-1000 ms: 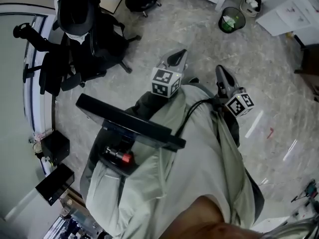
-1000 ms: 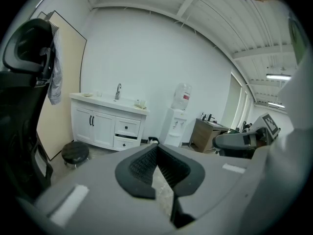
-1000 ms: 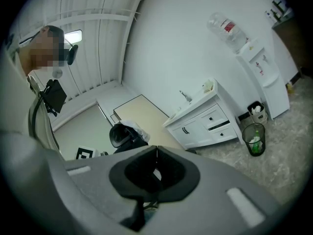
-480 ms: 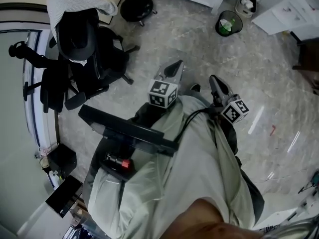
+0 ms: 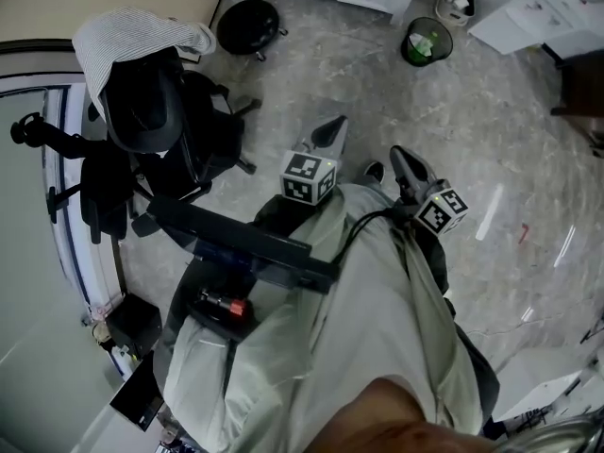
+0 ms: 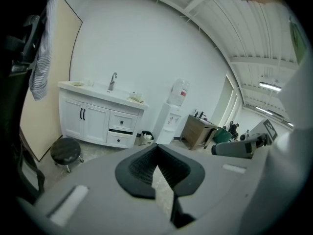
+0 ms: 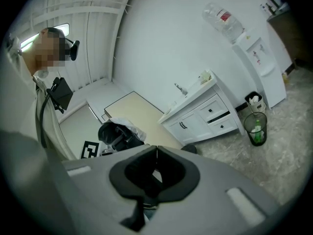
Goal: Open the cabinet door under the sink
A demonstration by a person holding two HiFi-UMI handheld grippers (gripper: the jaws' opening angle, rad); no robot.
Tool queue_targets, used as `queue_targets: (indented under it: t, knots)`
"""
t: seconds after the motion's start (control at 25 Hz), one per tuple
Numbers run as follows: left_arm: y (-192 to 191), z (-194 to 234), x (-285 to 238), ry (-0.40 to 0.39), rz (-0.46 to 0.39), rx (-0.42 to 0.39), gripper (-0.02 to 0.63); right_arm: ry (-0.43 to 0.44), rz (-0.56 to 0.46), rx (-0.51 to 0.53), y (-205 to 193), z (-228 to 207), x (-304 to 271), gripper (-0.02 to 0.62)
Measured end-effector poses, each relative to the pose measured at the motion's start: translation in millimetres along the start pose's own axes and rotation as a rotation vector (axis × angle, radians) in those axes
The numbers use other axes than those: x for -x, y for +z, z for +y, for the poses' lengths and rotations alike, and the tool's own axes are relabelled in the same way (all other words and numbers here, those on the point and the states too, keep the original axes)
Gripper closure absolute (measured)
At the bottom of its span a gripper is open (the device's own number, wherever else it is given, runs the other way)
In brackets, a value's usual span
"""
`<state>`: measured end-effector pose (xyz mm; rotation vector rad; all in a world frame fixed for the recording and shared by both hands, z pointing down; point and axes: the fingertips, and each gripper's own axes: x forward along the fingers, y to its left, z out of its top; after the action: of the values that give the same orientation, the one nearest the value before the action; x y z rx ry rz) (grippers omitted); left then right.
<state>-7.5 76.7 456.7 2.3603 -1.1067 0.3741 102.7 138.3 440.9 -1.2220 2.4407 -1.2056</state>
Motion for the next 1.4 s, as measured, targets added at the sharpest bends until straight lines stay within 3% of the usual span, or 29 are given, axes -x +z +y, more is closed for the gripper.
queue_targets:
  t: [0.24, 0.8, 1.4]
  knots:
    - [9.7, 6.6, -10.4, -0.045, 0.007, -0.017, 0.6, -0.065, -0.049, -0.054, 9.1, -9.2, -5.6, 0.592]
    - [30.4, 51.0, -7.8, -0.028, -0.017, -0.008, 0.6, -0.063, -0.045, -0.069, 12.7, -4.6, -48.9, 0.592]
    - [37.3, 88.3, -2.0, -0.08, -0.018, -0.008, 0.6, -0.116, -0.071, -0.075, 1.1, 7.1, -82.7, 0.592]
